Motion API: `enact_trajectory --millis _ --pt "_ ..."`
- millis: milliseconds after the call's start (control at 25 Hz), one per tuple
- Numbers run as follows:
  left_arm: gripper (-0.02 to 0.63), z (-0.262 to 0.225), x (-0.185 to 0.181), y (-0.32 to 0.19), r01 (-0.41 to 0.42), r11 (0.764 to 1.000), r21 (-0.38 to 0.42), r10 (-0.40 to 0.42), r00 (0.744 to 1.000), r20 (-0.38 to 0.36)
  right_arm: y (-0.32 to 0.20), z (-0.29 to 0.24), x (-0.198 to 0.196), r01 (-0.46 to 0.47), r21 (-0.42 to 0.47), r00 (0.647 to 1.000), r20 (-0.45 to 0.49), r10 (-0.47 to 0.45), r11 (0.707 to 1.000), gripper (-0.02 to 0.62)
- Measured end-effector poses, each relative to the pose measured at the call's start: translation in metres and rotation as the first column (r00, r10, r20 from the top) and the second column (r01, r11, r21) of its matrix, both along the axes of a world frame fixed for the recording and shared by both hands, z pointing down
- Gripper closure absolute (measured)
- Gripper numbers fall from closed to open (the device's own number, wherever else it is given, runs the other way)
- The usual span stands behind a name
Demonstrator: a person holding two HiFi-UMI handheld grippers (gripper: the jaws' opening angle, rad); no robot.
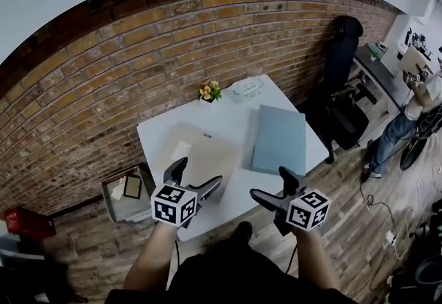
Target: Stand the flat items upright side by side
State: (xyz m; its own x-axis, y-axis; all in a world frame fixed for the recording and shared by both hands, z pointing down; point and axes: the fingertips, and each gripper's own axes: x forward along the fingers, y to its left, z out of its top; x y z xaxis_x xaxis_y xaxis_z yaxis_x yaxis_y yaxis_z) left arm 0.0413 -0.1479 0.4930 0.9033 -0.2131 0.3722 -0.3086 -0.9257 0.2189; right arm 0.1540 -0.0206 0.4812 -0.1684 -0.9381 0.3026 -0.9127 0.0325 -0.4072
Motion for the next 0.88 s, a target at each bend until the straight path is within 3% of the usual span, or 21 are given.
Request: enact_trajectory --millis 200,360,720,880 --pt "0.095 0.001 0.032 -0.020 0.092 0.996 0.000 -0.092 0.995 0.025 -0.021 0.006 0.053 0.061 0.000 0.998 0.023 -0.061 0.998 0.012" --pt "0.095 0.005 0.043 -0.024 0.132 0.991 0.010 -0.133 0.990 0.038 -0.043 0.016 0.067 0.117 -0.009 0.993 0.029 -0.117 0.993 0.012" --pt "0.095 0.021 0.004 -0.042 0.200 0.980 -0.016 -0.199 0.979 0.047 -0.101 0.013 0.013 0.271 -0.044 0.963 0.010 -0.271 0.962 0.012" --pt "0.095 0.036 -0.025 -0.055 0.267 0.962 -0.053 -0.264 0.963 0.056 -0.121 0.019 -0.009 0.333 -0.081 0.942 -0.016 -0.335 0.939 0.012"
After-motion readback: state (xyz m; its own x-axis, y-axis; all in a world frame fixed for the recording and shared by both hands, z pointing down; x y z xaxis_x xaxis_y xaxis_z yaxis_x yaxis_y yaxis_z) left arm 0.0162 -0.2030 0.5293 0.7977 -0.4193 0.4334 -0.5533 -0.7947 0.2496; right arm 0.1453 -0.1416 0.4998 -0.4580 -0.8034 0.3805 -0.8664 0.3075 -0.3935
